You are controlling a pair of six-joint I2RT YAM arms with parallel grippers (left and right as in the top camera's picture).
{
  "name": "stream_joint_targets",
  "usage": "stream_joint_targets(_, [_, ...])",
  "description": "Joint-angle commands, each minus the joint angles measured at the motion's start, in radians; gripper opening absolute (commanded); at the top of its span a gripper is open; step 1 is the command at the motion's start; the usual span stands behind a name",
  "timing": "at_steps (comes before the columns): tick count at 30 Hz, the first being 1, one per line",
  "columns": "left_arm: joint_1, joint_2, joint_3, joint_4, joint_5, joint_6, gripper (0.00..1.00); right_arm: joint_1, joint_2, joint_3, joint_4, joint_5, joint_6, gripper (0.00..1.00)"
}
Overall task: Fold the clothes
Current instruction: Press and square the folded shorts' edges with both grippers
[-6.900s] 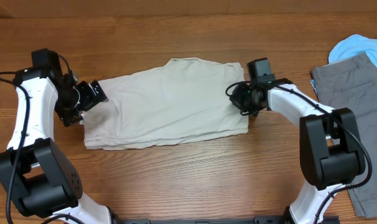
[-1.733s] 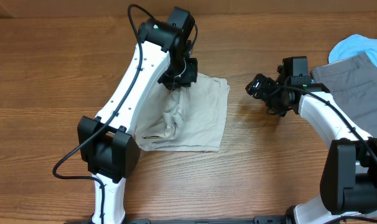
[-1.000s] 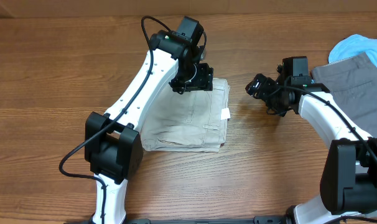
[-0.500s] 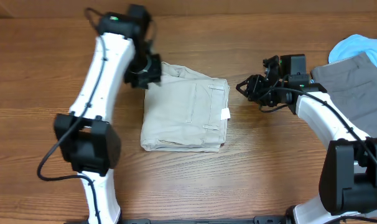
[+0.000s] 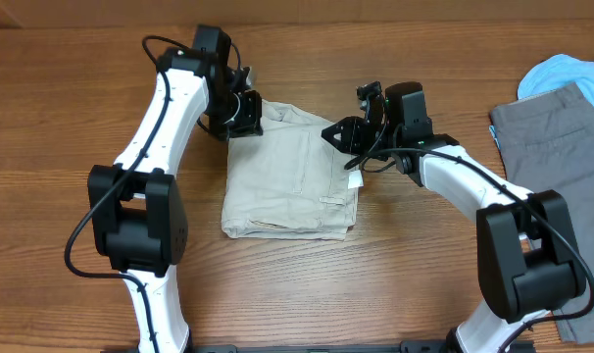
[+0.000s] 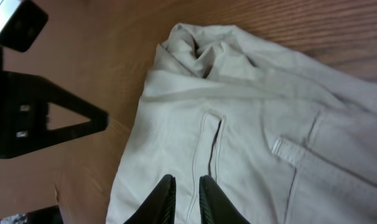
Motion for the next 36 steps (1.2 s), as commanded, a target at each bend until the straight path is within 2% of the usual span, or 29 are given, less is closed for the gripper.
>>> stream_joint_targets(1, [-0.003,-0.007,-0.076,0.134,0.149,0.021,0.04,-0.005,0.042,0.014,0.047,-0.007,0.029,0.18])
stream_joint_targets(8, [-0.012,0.011,-0.194,0.335,0.163,-0.036,0.04,-0.005,0.16,0.014,0.164,-0.051,0.09,0.18])
stream_joint_targets(11, [-0.013,0.042,-0.217,0.371,0.158,-0.051,0.04,-0.008,0.195,0.015,0.177,-0.045,0.13,0.18])
stream_joint_targets(13, [-0.012,0.066,-0.224,0.371,0.118,-0.066,0.04,-0.015,0.206,0.015,0.164,-0.022,0.136,0.2])
stream_joint_targets(18, [0.014,0.106,-0.23,0.356,-0.102,-0.083,0.08,-0.048,0.22,0.014,0.101,0.047,0.163,0.2])
stream_joint_targets(23, [0.058,0.128,-0.23,0.362,-0.172,-0.083,0.1,-0.088,0.22,0.014,0.066,0.047,0.167,0.17])
stream_joint_targets(26, [0.099,0.112,-0.207,0.326,-0.134,-0.083,0.04,-0.096,0.217,0.014,0.06,0.043,0.19,0.04])
stream_joint_targets(31, [0.139,0.018,-0.14,0.249,-0.108,-0.076,0.04,-0.096,0.153,0.014,0.032,0.048,0.211,0.04])
stream_joint_targets(36, [0.135,-0.177,-0.113,0.175,-0.081,-0.064,0.04,-0.093,-0.027,0.014,-0.084,0.061,0.124,0.04])
